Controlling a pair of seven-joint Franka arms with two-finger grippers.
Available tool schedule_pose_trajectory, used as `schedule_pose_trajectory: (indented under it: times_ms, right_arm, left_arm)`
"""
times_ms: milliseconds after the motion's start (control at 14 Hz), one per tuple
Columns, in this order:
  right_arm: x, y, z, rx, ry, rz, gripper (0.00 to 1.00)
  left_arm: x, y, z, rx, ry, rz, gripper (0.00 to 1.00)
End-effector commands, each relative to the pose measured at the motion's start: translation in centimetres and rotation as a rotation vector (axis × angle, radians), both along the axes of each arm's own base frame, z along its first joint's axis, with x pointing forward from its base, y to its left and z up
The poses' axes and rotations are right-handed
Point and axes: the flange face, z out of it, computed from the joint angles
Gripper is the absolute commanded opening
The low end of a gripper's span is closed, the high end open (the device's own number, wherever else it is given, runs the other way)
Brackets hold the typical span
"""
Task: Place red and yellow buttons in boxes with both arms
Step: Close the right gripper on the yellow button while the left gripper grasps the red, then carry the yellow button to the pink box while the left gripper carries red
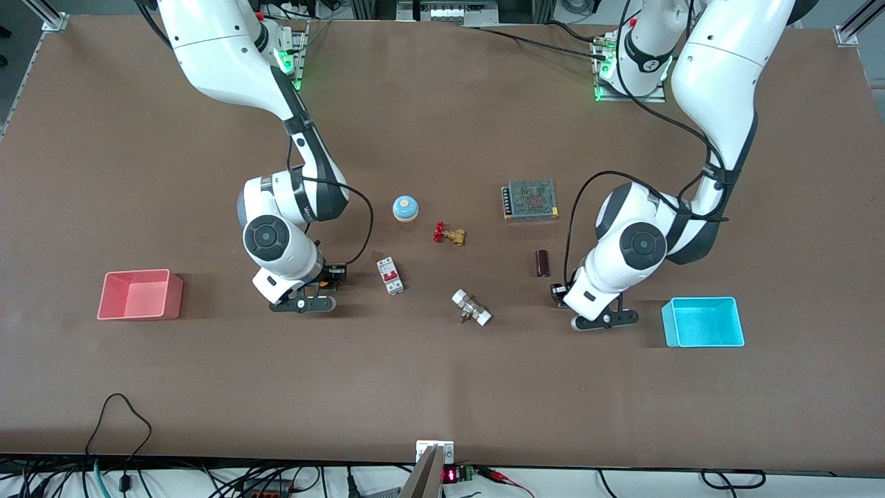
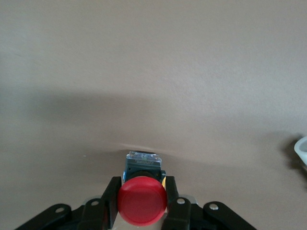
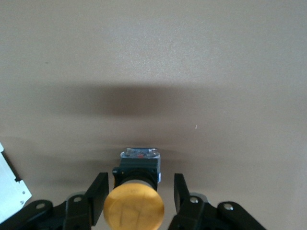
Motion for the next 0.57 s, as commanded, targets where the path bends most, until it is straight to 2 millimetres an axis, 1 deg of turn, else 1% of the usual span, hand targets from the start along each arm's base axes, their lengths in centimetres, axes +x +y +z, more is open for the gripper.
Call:
schedule_pose_trajectory:
  times_ms: [0,71,143,214,357,500]
  right_arm:
    - [0.4,-0.1,-0.1,0.009,0.004,-0.023,0.53]
    - [0.4,-0.1,-0.1,0.009,0.004,-0.020,0.44]
    - [0.4,-0.1,0.0,0.009,0.004,-0.017,0.36]
    - [0.4,-0.1,0.1,0.010,0.003,-0.015,0.29]
    - [0.4,0.2,0.3,0.013,-0.001,-0.010,0.27]
    - [0.8,-0.4,1.4,0.013,-0.013,-0.013,0.27]
  left_arm:
    - [1.1,3.5,4.0,0.029,-0.024,0.033,0.26]
    - [1.4,4.5,4.8,0.029,-0.037,0.033,0.26]
    - [1.9,6.5,5.6,0.030,-0.051,0.026,0.26]
    - [2.3,8.1,6.3,0.031,-0.060,0.012,0.26]
    - [2.9,11.6,7.2,0.035,-0.076,-0.008,0.26]
    - [3.2,14.1,7.3,0.040,-0.077,-0.028,0.26]
